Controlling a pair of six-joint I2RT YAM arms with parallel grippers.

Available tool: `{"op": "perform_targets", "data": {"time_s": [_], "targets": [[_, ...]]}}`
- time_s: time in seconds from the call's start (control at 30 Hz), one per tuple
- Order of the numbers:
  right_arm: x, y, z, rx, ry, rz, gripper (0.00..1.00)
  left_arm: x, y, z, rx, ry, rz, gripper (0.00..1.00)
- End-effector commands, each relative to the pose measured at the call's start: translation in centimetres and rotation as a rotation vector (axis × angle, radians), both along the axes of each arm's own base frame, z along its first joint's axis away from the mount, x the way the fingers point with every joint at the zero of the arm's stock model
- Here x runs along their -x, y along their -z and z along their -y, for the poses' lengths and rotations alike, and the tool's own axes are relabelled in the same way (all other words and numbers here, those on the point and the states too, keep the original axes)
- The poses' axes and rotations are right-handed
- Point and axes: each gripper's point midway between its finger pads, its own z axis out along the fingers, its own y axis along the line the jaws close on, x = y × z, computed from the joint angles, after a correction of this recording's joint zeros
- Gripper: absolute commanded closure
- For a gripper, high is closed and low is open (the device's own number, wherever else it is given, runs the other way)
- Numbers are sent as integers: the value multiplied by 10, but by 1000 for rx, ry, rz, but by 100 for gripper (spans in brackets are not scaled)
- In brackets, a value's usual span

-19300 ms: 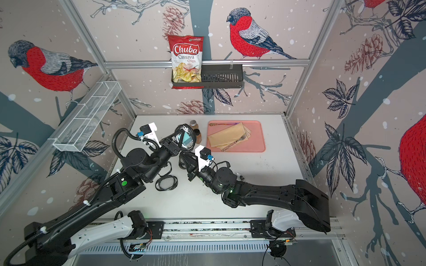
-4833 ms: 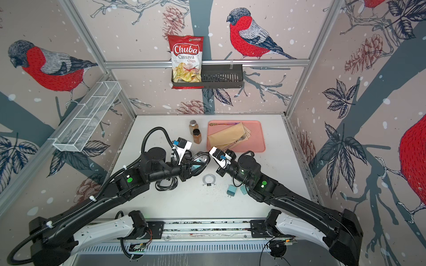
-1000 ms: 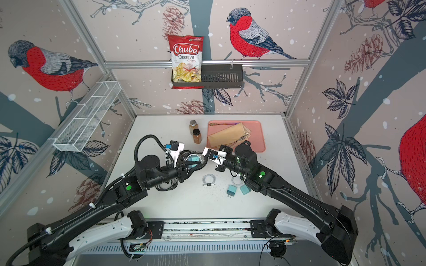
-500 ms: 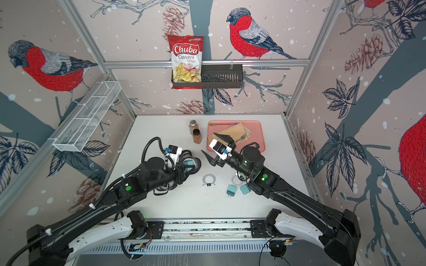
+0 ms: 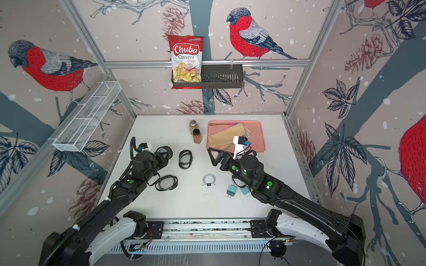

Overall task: Pack away charging kits
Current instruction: Place the storage bag at the center of the board.

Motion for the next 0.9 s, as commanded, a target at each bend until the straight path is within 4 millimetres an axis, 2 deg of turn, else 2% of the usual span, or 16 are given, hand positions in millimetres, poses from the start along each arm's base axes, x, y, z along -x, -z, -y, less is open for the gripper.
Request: {"op": "perform_targets", "data": {"time_s": [0.0,0.07,0.13,0.3,0.4,0.5,0.6,0.77,0.87], "targets": [[-4,3,4,-64,60,-148,0,-27,-18,-3,101,-25,114,100],[-4,-2,11,-45,82,-141,0,-39,-11,-7,85,-47,104,100],[-9,5,31,-55,165,-160,0,-51,-1,-10,78,-77,66,100],[-4,17,60,-195,198,-143,0,-71,26,-28,70,-197,24,100],[-3,22,66,-191,207,-145,0,-86,44,-33,69,-231,-18,100],[-6,42,68,-122,242,-190,0,-96,68,-38,63,-271,-70,100],[-7,55,74,-75,251,-202,0,-99,81,-42,75,-301,-102,100],[-9,59,97,-15,334,-154,0,-92,98,-48,80,-348,-152,99],[-8,65,108,-19,382,-171,0,-81,106,-56,67,-396,-187,69]]}}
